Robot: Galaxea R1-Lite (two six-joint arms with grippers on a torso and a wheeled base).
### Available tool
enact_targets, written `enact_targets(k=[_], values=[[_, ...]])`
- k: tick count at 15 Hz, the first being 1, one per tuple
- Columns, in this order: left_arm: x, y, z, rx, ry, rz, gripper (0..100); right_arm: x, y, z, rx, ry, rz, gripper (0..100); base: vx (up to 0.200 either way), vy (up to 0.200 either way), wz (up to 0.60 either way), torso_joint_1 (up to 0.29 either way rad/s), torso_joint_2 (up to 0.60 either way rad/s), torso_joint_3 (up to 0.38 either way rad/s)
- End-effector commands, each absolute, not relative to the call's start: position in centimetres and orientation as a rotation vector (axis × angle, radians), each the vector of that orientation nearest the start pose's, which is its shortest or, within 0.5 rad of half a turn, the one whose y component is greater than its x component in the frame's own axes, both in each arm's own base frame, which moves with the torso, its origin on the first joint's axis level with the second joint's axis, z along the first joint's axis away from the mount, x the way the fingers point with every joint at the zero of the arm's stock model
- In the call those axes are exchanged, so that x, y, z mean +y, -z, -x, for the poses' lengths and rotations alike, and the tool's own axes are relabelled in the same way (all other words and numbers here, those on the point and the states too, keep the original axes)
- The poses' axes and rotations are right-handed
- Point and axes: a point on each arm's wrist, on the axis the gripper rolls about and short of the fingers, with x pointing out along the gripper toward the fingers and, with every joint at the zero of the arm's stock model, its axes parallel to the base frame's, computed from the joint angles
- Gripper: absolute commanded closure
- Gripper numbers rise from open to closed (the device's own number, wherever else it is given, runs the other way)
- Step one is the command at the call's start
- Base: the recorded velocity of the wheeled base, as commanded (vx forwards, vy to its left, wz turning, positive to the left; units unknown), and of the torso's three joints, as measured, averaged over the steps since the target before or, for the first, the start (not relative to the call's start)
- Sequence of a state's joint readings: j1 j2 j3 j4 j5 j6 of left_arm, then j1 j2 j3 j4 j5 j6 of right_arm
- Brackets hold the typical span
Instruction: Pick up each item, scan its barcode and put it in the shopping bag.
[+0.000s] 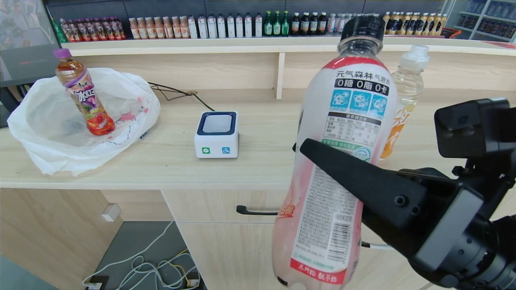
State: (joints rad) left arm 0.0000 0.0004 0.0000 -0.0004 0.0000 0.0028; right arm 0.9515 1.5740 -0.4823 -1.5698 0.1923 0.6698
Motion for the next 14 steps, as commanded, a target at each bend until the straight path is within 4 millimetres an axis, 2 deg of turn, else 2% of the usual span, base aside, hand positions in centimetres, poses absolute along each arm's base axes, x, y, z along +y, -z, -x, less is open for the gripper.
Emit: enact_targets(k=[1, 3, 7, 11, 14], values=[[0.0, -7.5, 2.3, 0.0, 0.0, -0.003, 0, 19.9, -22.0, -13.6, -0.059, -1.239, -0.744, 100, 0.0, 0.0, 0.0, 0.0, 0.0, 0.0], [0.0, -7.5, 2.3, 0.0, 0.0, -0.003, 0, 20.0, -21.8, -14.3, -0.109, -1.208, -0.666, 100, 0.0, 0.0, 0.0, 0.0, 0.0, 0.0], [0.0, -7.6, 2.3, -0.002, 0.0, -0.002, 0, 20.0, -19.5, -14.5, -0.171, -1.152, -0.393, 100, 0.0, 0.0, 0.0, 0.0, 0.0, 0.0], [0.0, -7.6, 2.3, -0.003, 0.0, -0.003, 0, 19.3, -18.0, -14.3, -0.169, -1.083, -0.277, 100, 0.0, 0.0, 0.0, 0.0, 0.0, 0.0], [0.0, -7.6, 2.3, -0.002, 0.0, -0.003, 0, 19.1, -18.3, -15.0, -0.244, -0.974, -0.19, 100, 0.0, 0.0, 0.0, 0.0, 0.0, 0.0]])
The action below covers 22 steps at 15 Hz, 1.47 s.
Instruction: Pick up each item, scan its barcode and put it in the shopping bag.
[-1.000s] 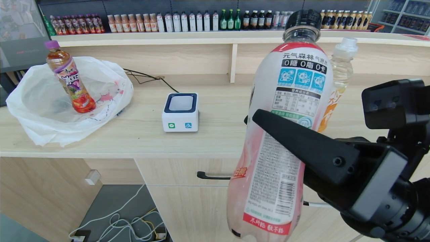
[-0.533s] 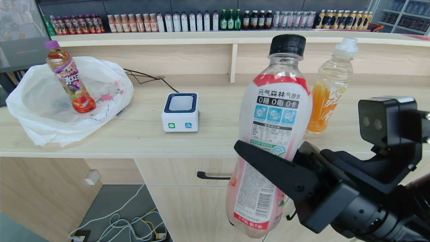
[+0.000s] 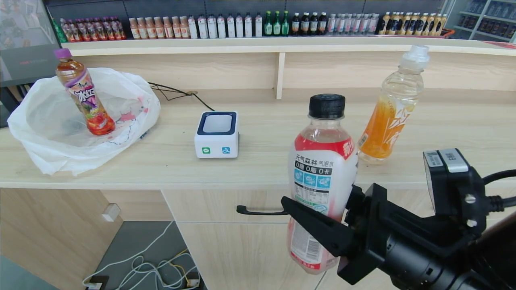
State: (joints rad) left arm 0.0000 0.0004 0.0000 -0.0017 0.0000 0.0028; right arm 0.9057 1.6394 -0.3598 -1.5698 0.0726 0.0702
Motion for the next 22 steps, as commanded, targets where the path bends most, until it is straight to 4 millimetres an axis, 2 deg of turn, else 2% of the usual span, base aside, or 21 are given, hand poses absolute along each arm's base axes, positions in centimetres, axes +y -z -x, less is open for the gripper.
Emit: enact_targets(k=[1, 3, 6, 9, 12, 15, 18, 22], values=[[0.0, -7.6, 2.3, -0.002, 0.0, -0.002, 0, 18.8, -18.2, -15.4, -0.261, -0.925, -0.146, 100, 0.0, 0.0, 0.0, 0.0, 0.0, 0.0], [0.0, -7.6, 2.3, -0.002, 0.0, -0.003, 0, 18.0, -17.8, -15.8, -0.271, -0.815, -0.073, 100, 0.0, 0.0, 0.0, 0.0, 0.0, 0.0], [0.0, -7.6, 2.3, -0.002, 0.002, -0.002, 0, 17.6, -17.9, -16.2, -0.271, -0.676, -0.06, 100, 0.0, 0.0, 0.0, 0.0, 0.0, 0.0], [0.0, -7.5, 2.3, 0.0, 0.002, -0.005, 0, 17.4, -17.7, -15.9, -0.284, -0.661, 0.004, 100, 0.0, 0.0, 0.0, 0.0, 0.0, 0.0], [0.0, -7.5, 2.3, 0.0, 0.002, -0.006, 0, 17.6, -19.0, -16.3, -0.334, -0.649, -0.023, 100, 0.0, 0.0, 0.0, 0.0, 0.0, 0.0], [0.0, -7.5, 2.3, 0.0, 0.002, -0.003, 0, 17.5, -19.1, -16.2, -0.335, -0.65, -0.027, 100, 0.0, 0.0, 0.0, 0.0, 0.0, 0.0], [0.0, -7.5, 2.3, 0.0, 0.002, -0.003, 0, 17.6, -21.1, -17.5, -0.416, -0.603, -0.062, 100, 0.0, 0.0, 0.0, 0.0, 0.0, 0.0], [0.0, -7.5, 2.3, 0.0, 0.0, -0.002, 0, 17.2, -21.2, -17.3, -0.417, -0.596, -0.065, 100, 0.0, 0.05, 0.0, 0.001, 0.0, 0.001]])
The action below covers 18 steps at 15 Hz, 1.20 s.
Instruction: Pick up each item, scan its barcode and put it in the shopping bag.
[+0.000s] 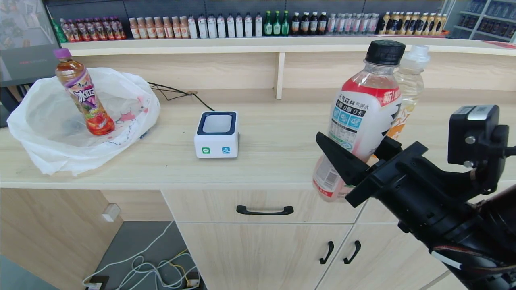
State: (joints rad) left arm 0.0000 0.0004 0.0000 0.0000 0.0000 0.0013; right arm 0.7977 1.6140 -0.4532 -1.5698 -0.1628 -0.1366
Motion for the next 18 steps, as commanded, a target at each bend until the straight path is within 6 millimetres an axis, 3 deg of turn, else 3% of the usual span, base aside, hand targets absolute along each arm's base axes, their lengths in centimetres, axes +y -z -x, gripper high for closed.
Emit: enact_targets(k=[1, 18], values=[[0.0, -7.5, 2.3, 0.0, 0.0, 0.0, 0, 17.0, -21.3, -17.2, -0.422, -0.594, -0.067, 100, 0.0, 0.2, 0.0, 0.007, 0.01, 0.002], [0.0, -7.5, 2.3, 0.0, 0.0, 0.003, 0, 15.2, -22.8, -15.5, -0.48, -0.584, -0.099, 100, 0.0, 0.2, 0.0, 0.002, 0.0, 0.002]])
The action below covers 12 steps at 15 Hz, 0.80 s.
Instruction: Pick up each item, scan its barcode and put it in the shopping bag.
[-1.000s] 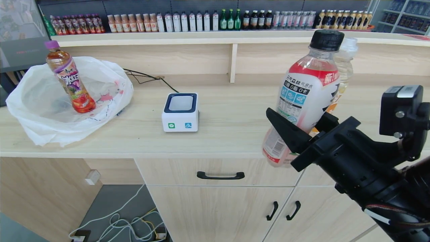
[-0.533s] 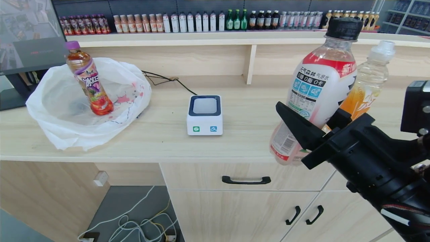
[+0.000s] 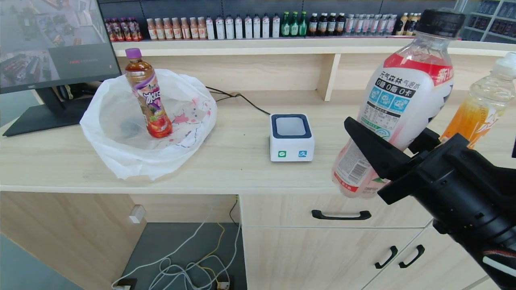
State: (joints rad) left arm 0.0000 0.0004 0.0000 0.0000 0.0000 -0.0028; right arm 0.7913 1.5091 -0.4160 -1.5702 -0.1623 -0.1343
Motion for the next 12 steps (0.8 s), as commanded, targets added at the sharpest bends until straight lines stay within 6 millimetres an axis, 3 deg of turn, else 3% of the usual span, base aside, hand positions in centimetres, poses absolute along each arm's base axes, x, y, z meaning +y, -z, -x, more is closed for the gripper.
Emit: enact_targets(k=[1, 4, 12], values=[[0.0, -7.55, 2.28, 0.0, 0.0, 0.003, 0, 15.11, -22.84, -15.44, -0.481, -0.584, -0.1, 100, 0.0, 0.2, 0.0, -0.002, 0.0, -0.002], [0.0, -7.55, 2.28, 0.0, 0.002, 0.002, 0, 14.94, -22.83, -15.27, -0.481, -0.584, -0.1, 100, 0.0, 0.2, 0.0, 0.002, 0.0, 0.002], [0.0, -7.55, 2.28, 0.0, 0.002, 0.002, 0, 14.94, -22.83, -15.27, -0.481, -0.584, -0.1, 100, 0.0, 0.0, 0.0, 0.0, 0.0, 0.0]])
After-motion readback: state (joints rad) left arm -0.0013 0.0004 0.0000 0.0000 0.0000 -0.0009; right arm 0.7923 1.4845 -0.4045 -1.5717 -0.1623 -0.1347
